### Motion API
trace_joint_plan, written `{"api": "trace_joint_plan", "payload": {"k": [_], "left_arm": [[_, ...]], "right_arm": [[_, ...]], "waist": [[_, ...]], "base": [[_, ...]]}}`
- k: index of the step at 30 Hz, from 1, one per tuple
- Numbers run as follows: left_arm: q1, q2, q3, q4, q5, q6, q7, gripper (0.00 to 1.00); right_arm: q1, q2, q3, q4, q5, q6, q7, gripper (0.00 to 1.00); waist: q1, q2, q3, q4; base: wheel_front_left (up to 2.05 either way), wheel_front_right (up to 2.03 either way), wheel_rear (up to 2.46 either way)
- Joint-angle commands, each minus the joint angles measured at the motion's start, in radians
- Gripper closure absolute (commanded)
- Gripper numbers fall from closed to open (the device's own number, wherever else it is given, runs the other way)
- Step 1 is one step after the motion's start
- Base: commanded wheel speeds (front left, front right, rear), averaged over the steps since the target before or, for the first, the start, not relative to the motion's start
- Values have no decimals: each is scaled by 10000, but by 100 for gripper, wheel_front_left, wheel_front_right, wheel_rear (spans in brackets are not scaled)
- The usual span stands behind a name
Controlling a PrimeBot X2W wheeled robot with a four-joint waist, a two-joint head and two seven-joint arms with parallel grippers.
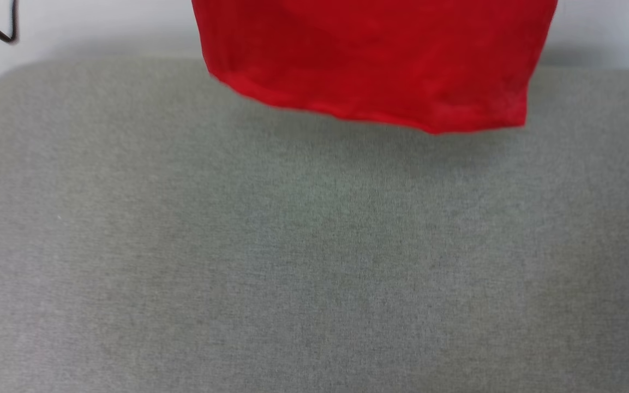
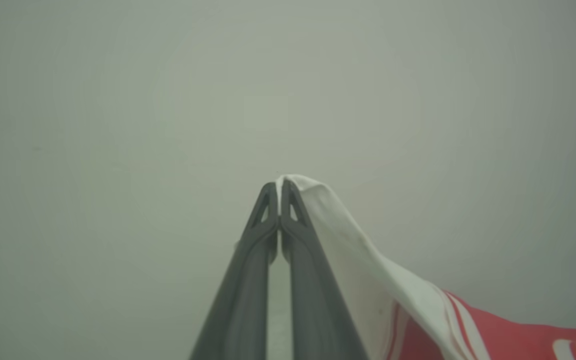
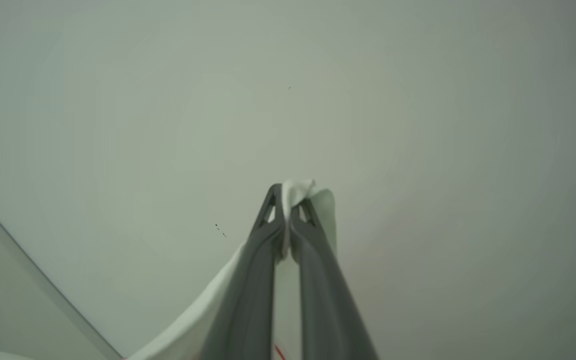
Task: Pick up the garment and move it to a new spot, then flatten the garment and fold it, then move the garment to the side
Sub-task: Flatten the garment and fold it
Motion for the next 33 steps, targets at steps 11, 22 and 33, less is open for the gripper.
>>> {"api": "trace_joint_plan", "payload": {"k": [11, 22, 33], "left_arm": [[-1299, -238, -757, 1157, 1248, -281, -1135, 100], [-1060, -1134, -611, 2253, 1095, -720, -1771, 100], [77, -1265, 580, 2332, -210, -1648, -1873, 100]], "right_arm": [[-585, 272, -1354, 96, -1296, -5, -1984, 100], [-424, 571, -2273, 94, -2112, -5, -3042, 100], [704, 491, -2535, 71, -1793, -5, -2811, 100]], "waist": [[0, -1, 2708, -196], [0, -1, 3792, -467], [0, -1, 4726, -397]], "base": [[0, 0, 0], [0, 0, 0], [0, 0, 0]]}}
